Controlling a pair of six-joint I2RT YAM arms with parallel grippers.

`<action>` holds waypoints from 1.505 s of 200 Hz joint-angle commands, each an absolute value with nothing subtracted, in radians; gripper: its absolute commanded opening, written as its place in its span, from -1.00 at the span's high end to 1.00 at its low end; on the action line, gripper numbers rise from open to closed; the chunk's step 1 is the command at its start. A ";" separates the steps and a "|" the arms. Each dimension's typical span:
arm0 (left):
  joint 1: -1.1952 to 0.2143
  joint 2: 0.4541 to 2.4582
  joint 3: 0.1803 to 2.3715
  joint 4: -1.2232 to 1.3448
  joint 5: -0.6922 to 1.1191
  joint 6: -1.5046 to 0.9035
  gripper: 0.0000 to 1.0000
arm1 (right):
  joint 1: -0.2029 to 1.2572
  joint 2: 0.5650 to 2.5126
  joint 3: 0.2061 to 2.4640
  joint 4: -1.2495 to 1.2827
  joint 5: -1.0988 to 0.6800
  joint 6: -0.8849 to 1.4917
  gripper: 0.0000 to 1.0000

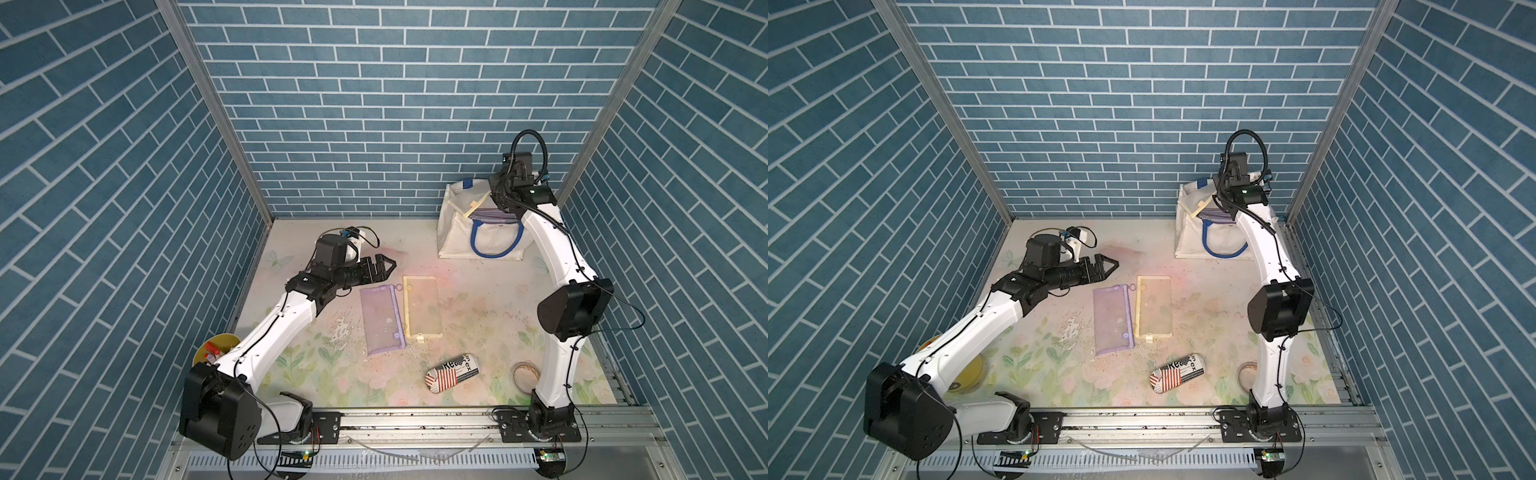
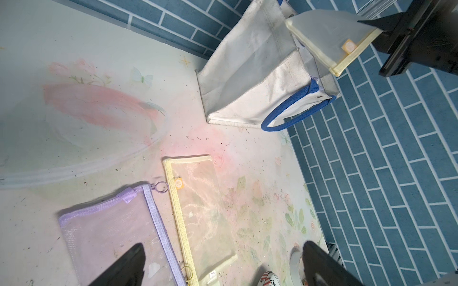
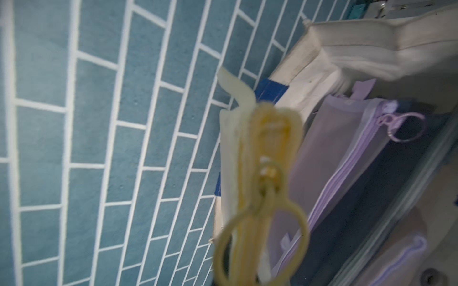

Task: Put the pencil pouch into the canvas bag
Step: Place the pencil pouch in the canvas bag.

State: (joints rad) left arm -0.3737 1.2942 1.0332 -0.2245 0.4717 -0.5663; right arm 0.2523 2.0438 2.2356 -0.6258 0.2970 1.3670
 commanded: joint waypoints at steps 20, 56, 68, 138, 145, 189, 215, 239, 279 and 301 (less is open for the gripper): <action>-0.377 1.275 1.028 -0.242 0.479 -0.545 -0.99 | 0.208 1.985 2.131 -0.649 0.421 1.474 1.00; -0.378 1.281 1.026 -0.244 0.487 -0.543 -0.99 | 0.187 1.971 2.032 -0.607 0.429 1.495 1.00; -0.378 1.287 1.032 -0.244 0.491 -0.541 -0.99 | 0.187 1.967 1.990 -0.568 0.421 1.496 1.00; -0.383 1.293 1.022 -0.249 0.493 -0.545 -0.99 | 0.187 1.958 1.939 -0.520 0.373 1.480 0.51; -0.384 1.292 1.020 -0.252 0.494 -0.545 -0.99 | 0.187 1.955 1.939 -0.516 0.369 1.470 0.36; -0.388 1.301 1.020 -0.244 0.489 -0.553 -0.99 | 0.187 1.936 1.941 -0.504 0.342 1.399 -0.16; -0.392 1.310 1.019 -0.230 0.486 -0.556 -0.99 | 0.186 1.940 1.976 -0.510 0.320 1.336 -0.21; -0.392 1.318 1.016 -0.221 0.485 -0.561 -0.99 | 0.180 1.967 1.993 -0.509 0.281 1.325 -0.17; -0.391 1.335 1.026 -0.223 0.489 -0.557 -0.99 | 0.173 2.089 2.135 -0.528 0.164 1.275 -0.16; -0.394 1.335 1.021 -0.217 0.490 -0.560 -0.99 | 0.158 2.179 2.263 -0.586 0.060 1.233 -0.16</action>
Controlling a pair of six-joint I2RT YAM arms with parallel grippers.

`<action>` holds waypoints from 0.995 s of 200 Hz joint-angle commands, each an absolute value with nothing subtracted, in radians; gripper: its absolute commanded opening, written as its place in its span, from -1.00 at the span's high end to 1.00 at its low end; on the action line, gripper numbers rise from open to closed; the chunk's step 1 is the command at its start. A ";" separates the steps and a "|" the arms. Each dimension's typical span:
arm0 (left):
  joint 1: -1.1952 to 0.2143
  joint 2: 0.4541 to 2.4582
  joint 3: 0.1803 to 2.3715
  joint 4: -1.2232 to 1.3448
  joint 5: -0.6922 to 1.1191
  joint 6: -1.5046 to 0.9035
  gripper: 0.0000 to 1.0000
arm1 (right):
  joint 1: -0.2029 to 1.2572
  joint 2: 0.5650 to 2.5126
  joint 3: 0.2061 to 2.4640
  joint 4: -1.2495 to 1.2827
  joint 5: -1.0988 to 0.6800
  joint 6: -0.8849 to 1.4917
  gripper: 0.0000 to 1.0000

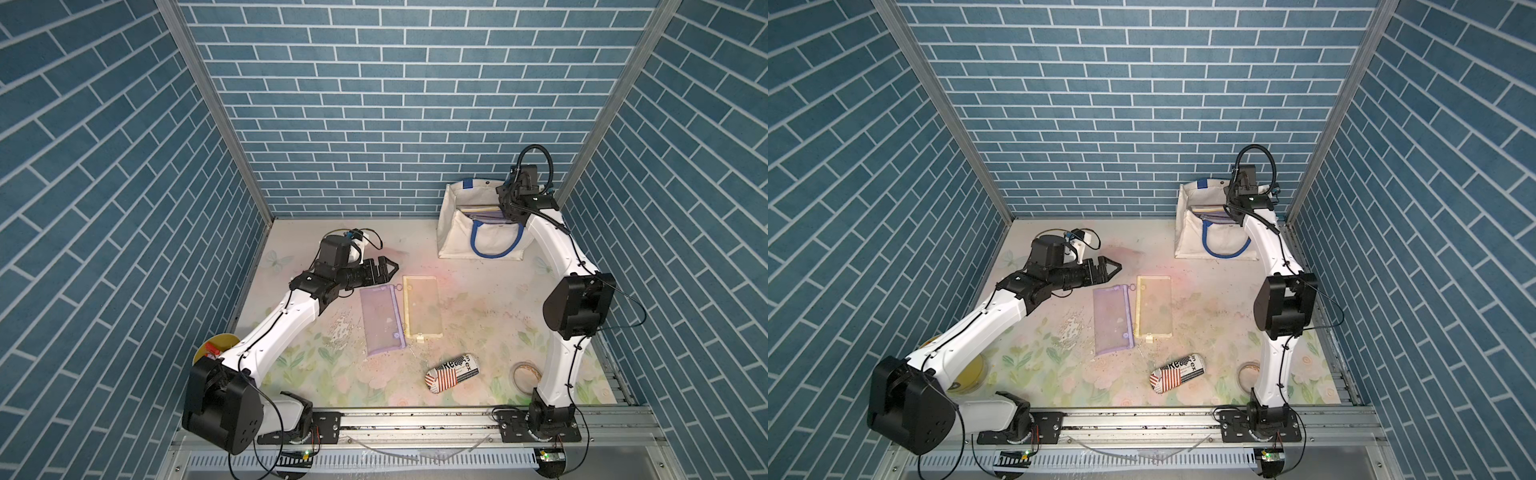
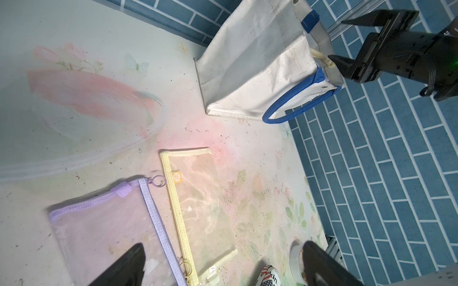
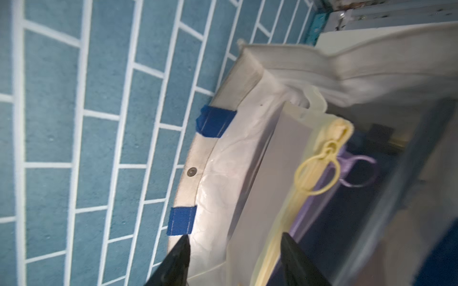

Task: Put the pencil pouch into the canvas bag
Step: Place the pencil pouch in the canvas bag.

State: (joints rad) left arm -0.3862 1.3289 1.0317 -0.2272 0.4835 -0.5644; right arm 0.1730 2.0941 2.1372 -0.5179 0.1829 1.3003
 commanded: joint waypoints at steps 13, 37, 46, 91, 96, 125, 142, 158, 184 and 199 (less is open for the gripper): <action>-0.394 1.326 1.011 -0.210 0.489 -0.564 -0.99 | 0.153 2.186 2.288 -0.602 0.031 1.211 -0.16; -0.394 1.313 0.998 -0.211 0.480 -0.564 -0.99 | 0.154 2.178 2.278 -0.600 0.033 1.151 -0.15; -0.395 1.309 0.993 -0.214 0.475 -0.565 -0.99 | 0.155 2.180 2.305 -0.606 0.008 1.108 -0.15; -0.364 1.318 0.966 -0.295 0.475 -0.563 -0.99 | 0.202 2.309 2.764 -0.963 -0.185 0.743 -0.47; -0.357 1.318 0.954 -0.298 0.477 -0.564 -0.99 | 0.211 2.298 2.757 -0.987 -0.201 0.716 -0.48; -0.257 1.330 0.830 -0.221 0.577 -0.622 -0.97 | 0.320 2.131 2.495 -1.038 -0.232 0.595 -0.52; -0.211 1.345 0.784 -0.242 0.598 -0.600 -0.97 | 0.407 2.057 2.321 -1.025 -0.252 0.574 -0.54; -0.206 1.354 0.780 -0.301 0.573 -0.551 -0.97 | 0.478 2.030 2.218 -1.017 -0.301 0.574 -0.54; -0.206 1.369 0.770 -0.348 0.536 -0.535 -0.93 | 0.552 2.046 2.071 -0.946 -0.427 0.605 -0.48; -0.206 1.390 0.753 -0.348 0.533 -0.541 -0.87 | 0.581 2.074 1.986 -0.864 -0.521 0.645 -0.46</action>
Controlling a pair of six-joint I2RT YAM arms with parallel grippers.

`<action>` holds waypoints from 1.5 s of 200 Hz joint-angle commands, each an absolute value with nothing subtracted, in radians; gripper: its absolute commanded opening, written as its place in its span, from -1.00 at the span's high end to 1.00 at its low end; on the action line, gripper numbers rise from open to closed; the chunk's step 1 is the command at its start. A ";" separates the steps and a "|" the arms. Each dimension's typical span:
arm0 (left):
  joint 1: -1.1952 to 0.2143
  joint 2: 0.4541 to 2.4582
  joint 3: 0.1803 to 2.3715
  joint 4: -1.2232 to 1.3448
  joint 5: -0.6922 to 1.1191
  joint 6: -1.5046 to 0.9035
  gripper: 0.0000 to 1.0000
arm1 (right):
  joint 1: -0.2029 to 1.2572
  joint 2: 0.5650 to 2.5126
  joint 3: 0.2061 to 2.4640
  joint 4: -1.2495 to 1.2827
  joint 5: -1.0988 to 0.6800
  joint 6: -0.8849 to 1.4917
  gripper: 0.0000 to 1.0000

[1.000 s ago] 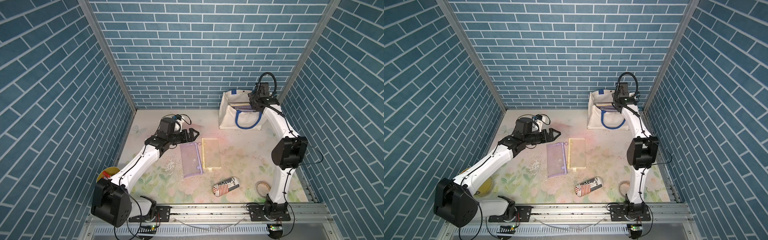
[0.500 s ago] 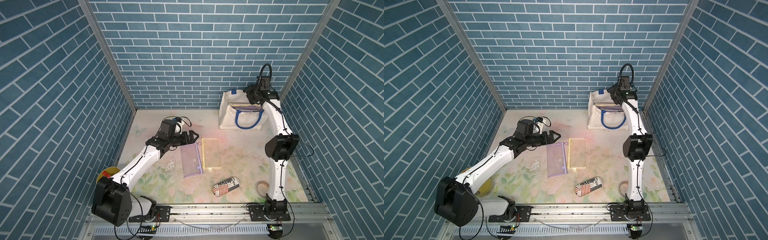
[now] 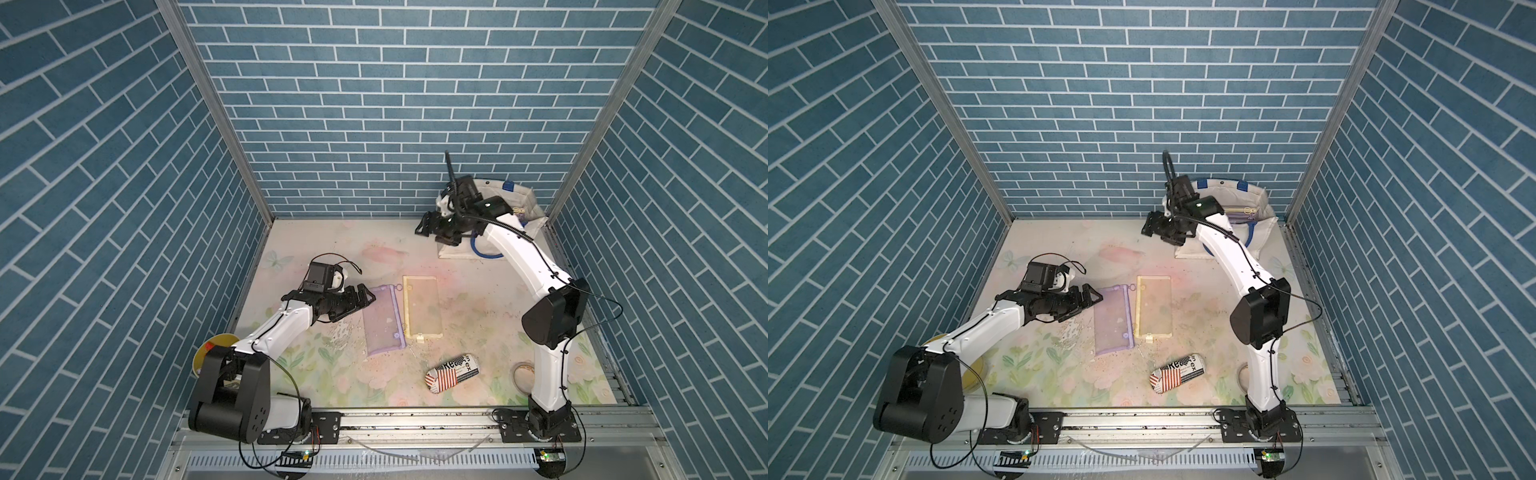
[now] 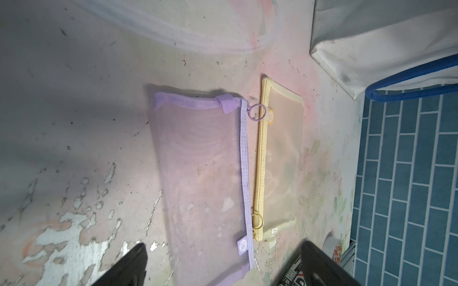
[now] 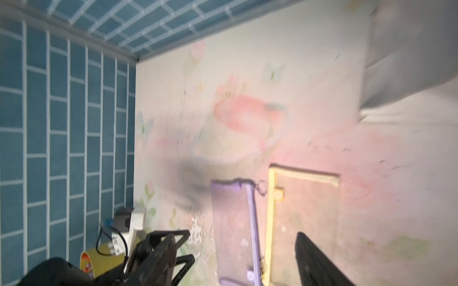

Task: Put the pencil pouch into the canvas bag
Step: Place the pencil pouch in the canvas bag, then pick up the pencil pouch from the center of the board.

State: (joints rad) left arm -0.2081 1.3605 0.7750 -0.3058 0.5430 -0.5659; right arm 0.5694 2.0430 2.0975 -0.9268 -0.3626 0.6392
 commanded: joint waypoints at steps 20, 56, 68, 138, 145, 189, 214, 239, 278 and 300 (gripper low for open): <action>-0.205 1.404 0.708 -0.305 0.539 -0.574 -0.72 | 0.618 2.140 1.948 -0.820 -0.592 0.667 -0.41; -0.207 1.400 0.641 -0.254 0.532 -0.602 -0.55 | 0.667 2.200 1.887 -0.739 -0.635 0.692 -0.33; -0.207 1.411 0.629 -0.237 0.538 -0.603 -0.50 | 0.672 2.228 1.863 -0.711 -0.637 0.701 -0.30; -0.215 1.500 0.599 -0.114 0.565 -0.650 -0.35 | 0.686 2.322 1.840 -0.696 -0.631 0.705 -0.23; -0.219 1.512 0.601 -0.100 0.567 -0.655 -0.34 | 0.687 2.323 1.841 -0.707 -0.622 0.699 -0.22; -0.258 1.563 0.648 -0.098 0.540 -0.639 -0.25 | 0.687 2.336 1.758 -0.612 -0.668 0.745 -0.16; -0.265 1.579 0.649 -0.052 0.549 -0.657 -0.19 | 0.686 2.331 1.705 -0.525 -0.705 0.791 -0.14; -0.274 1.580 0.656 -0.037 0.552 -0.665 -0.08 | 0.687 2.330 1.655 -0.413 -0.752 0.863 -0.11; -0.282 1.547 0.648 -0.002 0.557 -0.679 0.10 | 0.687 2.326 1.612 -0.307 -0.784 0.925 -0.08; -0.282 1.533 0.641 0.000 0.545 -0.687 0.29 | 0.685 2.318 1.608 -0.308 -0.779 0.923 -0.06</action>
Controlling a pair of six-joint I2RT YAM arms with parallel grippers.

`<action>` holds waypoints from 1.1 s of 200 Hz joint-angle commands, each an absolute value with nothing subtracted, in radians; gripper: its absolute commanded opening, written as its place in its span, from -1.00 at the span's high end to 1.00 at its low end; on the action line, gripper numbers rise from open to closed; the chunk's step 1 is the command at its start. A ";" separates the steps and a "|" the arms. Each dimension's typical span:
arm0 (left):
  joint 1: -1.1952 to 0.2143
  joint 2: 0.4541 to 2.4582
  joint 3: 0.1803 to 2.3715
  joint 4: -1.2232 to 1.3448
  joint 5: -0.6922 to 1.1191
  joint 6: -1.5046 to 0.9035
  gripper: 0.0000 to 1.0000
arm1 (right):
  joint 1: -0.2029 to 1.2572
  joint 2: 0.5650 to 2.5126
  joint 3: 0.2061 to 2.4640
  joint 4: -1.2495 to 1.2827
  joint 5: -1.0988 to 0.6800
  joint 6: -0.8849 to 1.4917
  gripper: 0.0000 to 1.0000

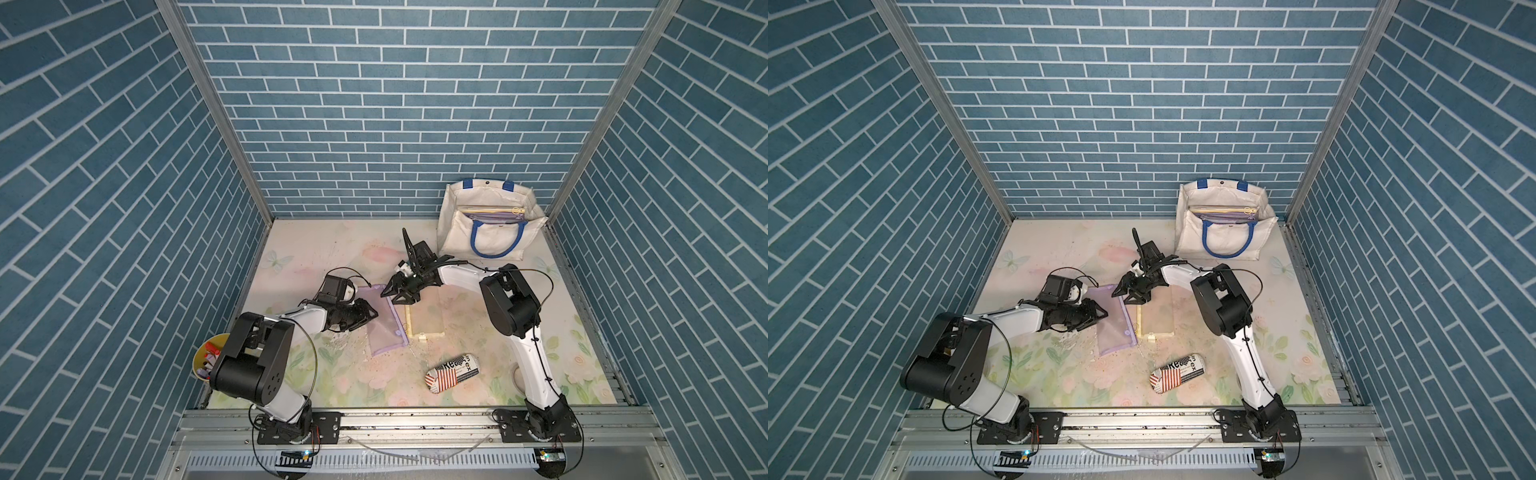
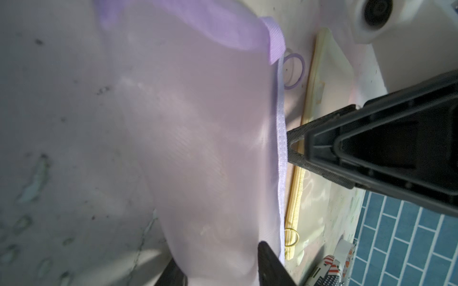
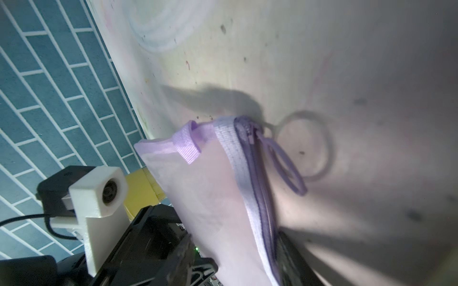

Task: Put the pencil pouch into the canvas bag
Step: Pick up the pencil pouch from the center of the board.

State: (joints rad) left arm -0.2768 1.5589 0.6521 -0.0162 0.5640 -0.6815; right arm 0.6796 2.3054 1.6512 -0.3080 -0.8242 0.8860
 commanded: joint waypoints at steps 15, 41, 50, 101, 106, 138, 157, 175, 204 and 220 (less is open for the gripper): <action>-0.281 1.528 0.636 0.003 0.543 -0.691 0.49 | 0.686 2.315 1.605 -0.309 -0.776 0.925 -0.05; -0.282 1.507 0.632 0.000 0.541 -0.694 0.85 | 0.684 2.300 1.602 -0.308 -0.772 0.923 -0.04; -0.281 1.494 0.632 0.000 0.544 -0.693 0.97 | 0.683 2.291 1.602 -0.311 -0.772 0.924 -0.04; -0.276 1.340 0.666 -0.090 0.541 -0.654 1.00 | 0.645 2.100 1.536 -0.235 -0.763 0.951 -0.06; -0.276 1.323 0.674 -0.098 0.547 -0.645 1.00 | 0.641 2.076 1.529 -0.226 -0.765 0.950 -0.07; -0.276 1.226 0.694 -0.081 0.587 -0.630 1.00 | 0.630 1.974 1.499 -0.182 -0.779 0.946 -0.08; -0.276 1.207 0.743 -0.066 0.622 -0.627 1.00 | 0.630 1.940 1.466 -0.121 -0.803 0.957 -0.08; -0.277 1.203 0.756 -0.040 0.653 -0.629 1.00 | 0.630 1.932 1.454 -0.079 -0.839 0.969 -0.08; -0.277 1.201 0.769 0.006 0.679 -0.651 0.99 | 0.631 1.942 1.462 -0.047 -0.887 0.979 -0.08; -0.278 1.202 0.771 0.035 0.679 -0.674 0.99 | 0.632 1.944 1.446 0.026 -0.916 1.021 -0.11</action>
